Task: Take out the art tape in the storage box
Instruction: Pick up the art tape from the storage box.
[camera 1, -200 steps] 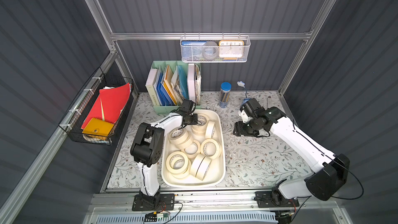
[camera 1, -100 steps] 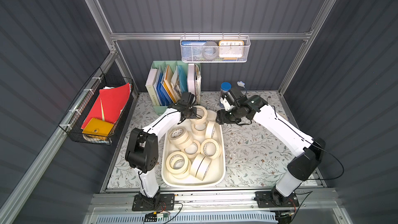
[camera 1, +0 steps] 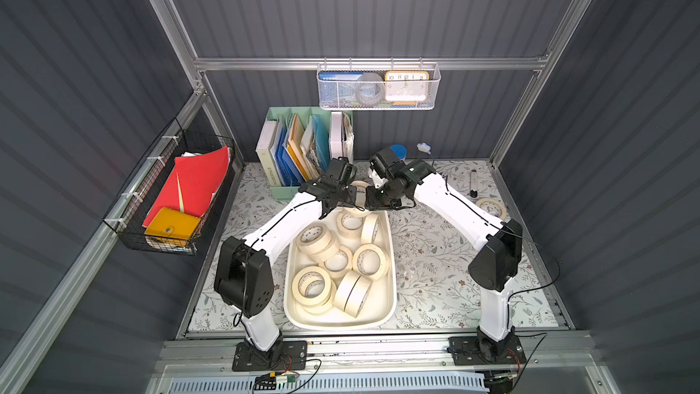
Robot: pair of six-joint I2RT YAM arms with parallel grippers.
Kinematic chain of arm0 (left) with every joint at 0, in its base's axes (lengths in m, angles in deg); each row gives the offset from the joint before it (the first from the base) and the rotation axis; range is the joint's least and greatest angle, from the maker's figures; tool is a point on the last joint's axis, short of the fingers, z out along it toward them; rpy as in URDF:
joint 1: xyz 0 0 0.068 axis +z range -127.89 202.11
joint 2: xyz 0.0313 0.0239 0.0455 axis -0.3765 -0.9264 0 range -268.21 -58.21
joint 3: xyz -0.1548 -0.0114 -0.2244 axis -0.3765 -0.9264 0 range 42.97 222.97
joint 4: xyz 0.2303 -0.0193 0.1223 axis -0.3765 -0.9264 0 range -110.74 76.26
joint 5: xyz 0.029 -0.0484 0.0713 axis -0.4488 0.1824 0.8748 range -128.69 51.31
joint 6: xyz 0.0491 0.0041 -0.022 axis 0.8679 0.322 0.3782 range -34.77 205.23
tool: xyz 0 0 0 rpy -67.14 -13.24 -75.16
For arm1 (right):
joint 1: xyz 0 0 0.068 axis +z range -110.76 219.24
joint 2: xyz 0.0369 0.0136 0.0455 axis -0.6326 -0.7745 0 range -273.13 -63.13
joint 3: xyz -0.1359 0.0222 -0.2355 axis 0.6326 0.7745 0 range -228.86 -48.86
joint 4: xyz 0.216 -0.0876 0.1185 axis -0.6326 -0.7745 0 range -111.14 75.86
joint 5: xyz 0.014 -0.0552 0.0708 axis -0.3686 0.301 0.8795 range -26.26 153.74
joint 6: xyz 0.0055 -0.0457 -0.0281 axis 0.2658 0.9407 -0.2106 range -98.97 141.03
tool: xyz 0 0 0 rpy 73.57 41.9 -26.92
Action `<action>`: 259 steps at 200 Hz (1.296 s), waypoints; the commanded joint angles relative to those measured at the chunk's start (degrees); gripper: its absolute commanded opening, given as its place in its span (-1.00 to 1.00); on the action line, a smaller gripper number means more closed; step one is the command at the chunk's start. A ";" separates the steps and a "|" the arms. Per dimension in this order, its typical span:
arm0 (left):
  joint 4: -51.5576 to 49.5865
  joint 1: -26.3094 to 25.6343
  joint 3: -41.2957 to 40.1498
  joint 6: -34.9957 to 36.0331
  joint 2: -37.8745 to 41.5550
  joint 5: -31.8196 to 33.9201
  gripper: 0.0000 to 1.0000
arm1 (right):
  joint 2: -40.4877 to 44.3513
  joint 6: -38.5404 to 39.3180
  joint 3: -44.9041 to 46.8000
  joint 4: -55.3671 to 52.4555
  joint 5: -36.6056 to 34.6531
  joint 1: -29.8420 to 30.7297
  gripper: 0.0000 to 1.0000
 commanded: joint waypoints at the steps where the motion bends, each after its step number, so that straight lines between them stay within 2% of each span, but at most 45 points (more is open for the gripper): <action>1: 0.87 -0.48 -1.11 -1.66 4.22 -2.21 -0.42 | -1.36 -0.17 -0.48 0.45 -2.73 -0.33 -0.49; 16: 1.19 -0.94 -1.82 -2.14 4.90 -2.81 -0.41 | -1.44 -0.42 -0.29 0.86 -4.00 -0.44 -0.38; 43: 0.92 -1.69 -2.27 -2.71 5.57 -2.47 -0.39 | -1.45 -0.68 -0.25 2.34 -4.08 -0.52 0.04; 65: 0.66 -1.94 -2.32 -2.90 5.94 -2.22 -0.39 | -1.36 -0.87 -0.21 3.49 -4.97 -0.50 0.09; 84: 0.82 -2.09 -2.41 -2.96 6.64 -2.33 -0.39 | -1.58 -0.70 -0.16 3.81 -5.68 -0.57 -0.01; 87: 0.79 -2.07 -2.41 -2.96 6.73 -2.34 -0.39 | -1.62 -0.77 -0.23 3.81 -5.78 -0.58 -0.07; 97: 0.70 -2.09 -2.34 -2.96 6.84 -2.19 -0.39 | -1.56 -0.78 -0.25 3.81 -6.24 -0.58 -0.46; 108: 0.41 -2.09 -2.38 -2.96 6.84 -1.89 -0.36 | -1.31 -0.94 -0.16 3.72 -6.82 -0.61 -0.75; 120: 0.40 -2.18 -2.63 -2.91 6.87 -1.78 -0.14 | -0.95 -0.70 -0.12 3.48 -7.82 -0.55 -0.99; 151: 2.64 -2.18 -4.00 -2.17 8.85 -2.93 0.98 | -0.44 -0.25 -0.16 2.04 -9.18 -1.63 -1.00; 184: 6.52 -2.18 -7.46 -2.16 15.83 -2.54 1.00 | 1.87 0.47 1.48 -0.57 -11.80 -5.71 -1.00; 222: 5.06 -2.18 -7.09 -2.32 20.36 -0.14 1.00 | 8.03 1.95 10.18 -0.77 -12.31 -17.37 -1.00; 259: 3.63 -1.41 -14.62 -5.44 21.99 1.75 0.97 | 10.45 4.92 18.32 0.47 -12.34 -28.31 -1.00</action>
